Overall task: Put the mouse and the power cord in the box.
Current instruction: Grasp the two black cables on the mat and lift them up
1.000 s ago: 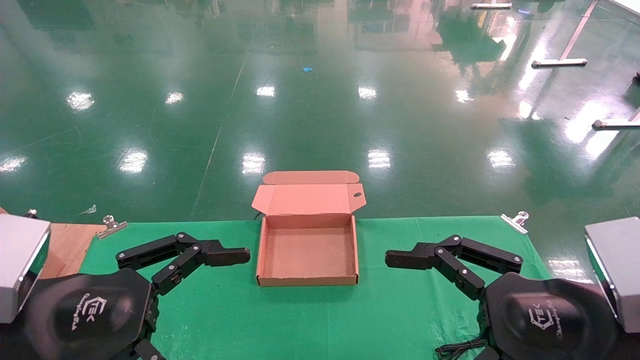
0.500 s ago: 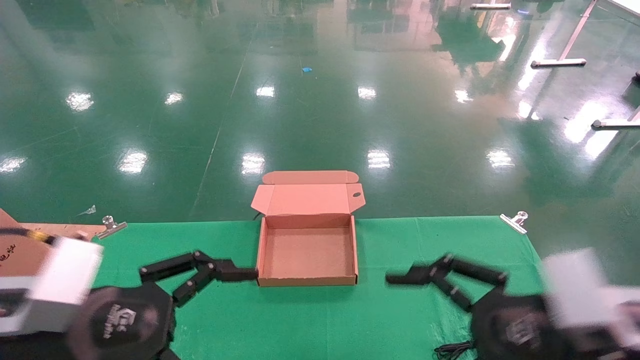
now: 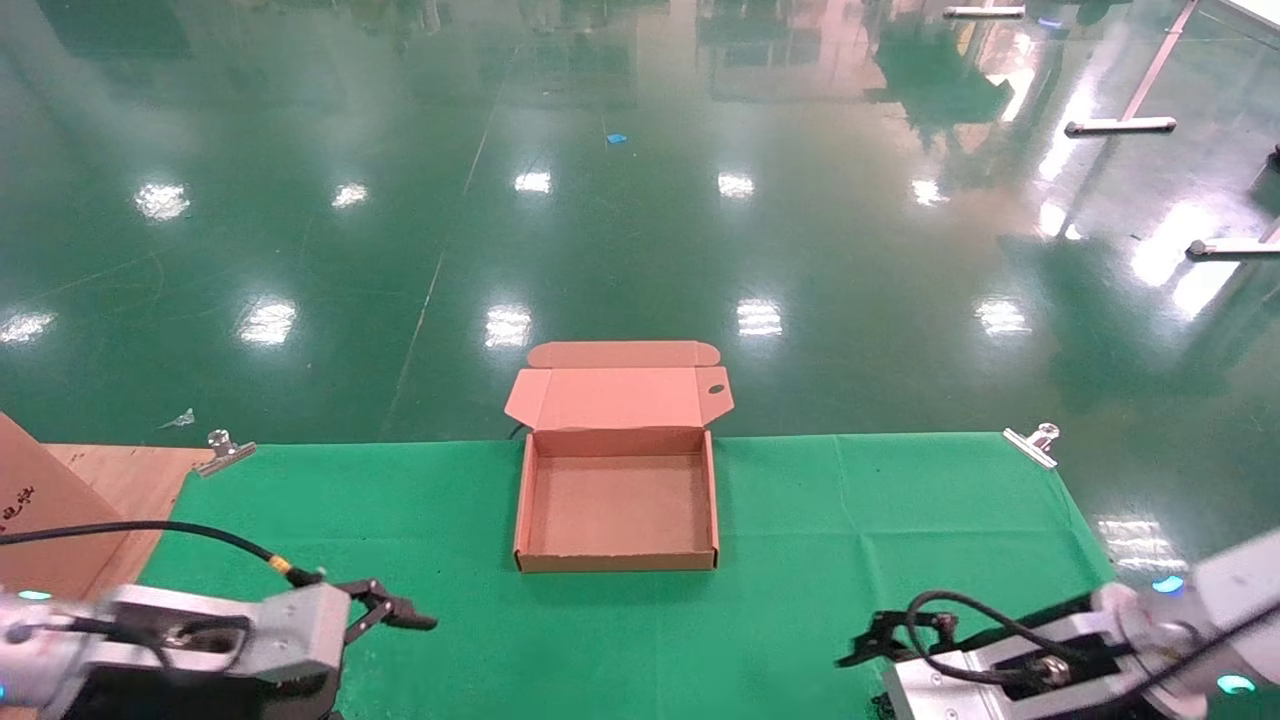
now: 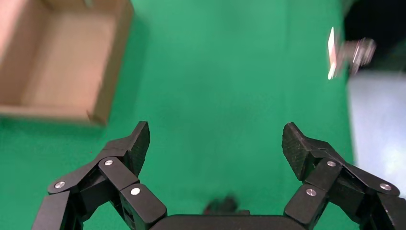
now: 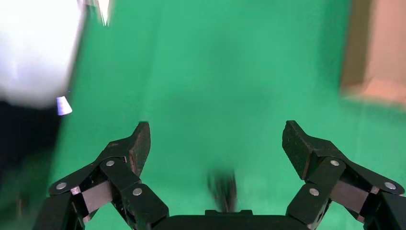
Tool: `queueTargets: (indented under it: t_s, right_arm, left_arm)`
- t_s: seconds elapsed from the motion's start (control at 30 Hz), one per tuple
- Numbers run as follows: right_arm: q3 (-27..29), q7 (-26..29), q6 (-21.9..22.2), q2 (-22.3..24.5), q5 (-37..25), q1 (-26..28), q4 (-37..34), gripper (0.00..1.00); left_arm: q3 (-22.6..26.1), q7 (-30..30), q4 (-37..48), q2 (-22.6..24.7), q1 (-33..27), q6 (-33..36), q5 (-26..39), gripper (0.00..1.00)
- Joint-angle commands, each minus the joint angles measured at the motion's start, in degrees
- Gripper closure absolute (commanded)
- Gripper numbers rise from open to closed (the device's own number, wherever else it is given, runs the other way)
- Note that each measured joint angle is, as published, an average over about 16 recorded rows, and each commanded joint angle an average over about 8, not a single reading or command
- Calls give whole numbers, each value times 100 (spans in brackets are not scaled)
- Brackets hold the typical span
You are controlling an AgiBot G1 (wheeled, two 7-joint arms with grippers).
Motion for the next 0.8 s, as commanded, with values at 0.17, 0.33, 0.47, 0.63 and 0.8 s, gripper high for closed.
queueTargets:
  t_s: [0.17,0.33,0.47,0.63,0.8]
  right_arm:
    - [-618,-654,372,-602,-1326,529,-964,0]
    - [-786,-1173,861,-960,-1711,704,-1813,0]
    - [-820,-1610,1216,-1215,-1793,796,-2483,0]
    - [-819,-2101,1555,-1476,-1789,858,-3244,0]
    - [-790,-2508,1801,-1649,-1740,924,-3854,0]
  left_arm:
    - [597,631,798,447,-592,-259,1277,0]
    - [934,980,1371,743,-796,-624,1967,0]
    - [1086,1202,1819,968,-816,-904,2253,0]
    - [1211,1430,2320,1249,-857,-1195,2473,0]
    - [1297,1611,2716,1488,-921,-1396,2618,0]
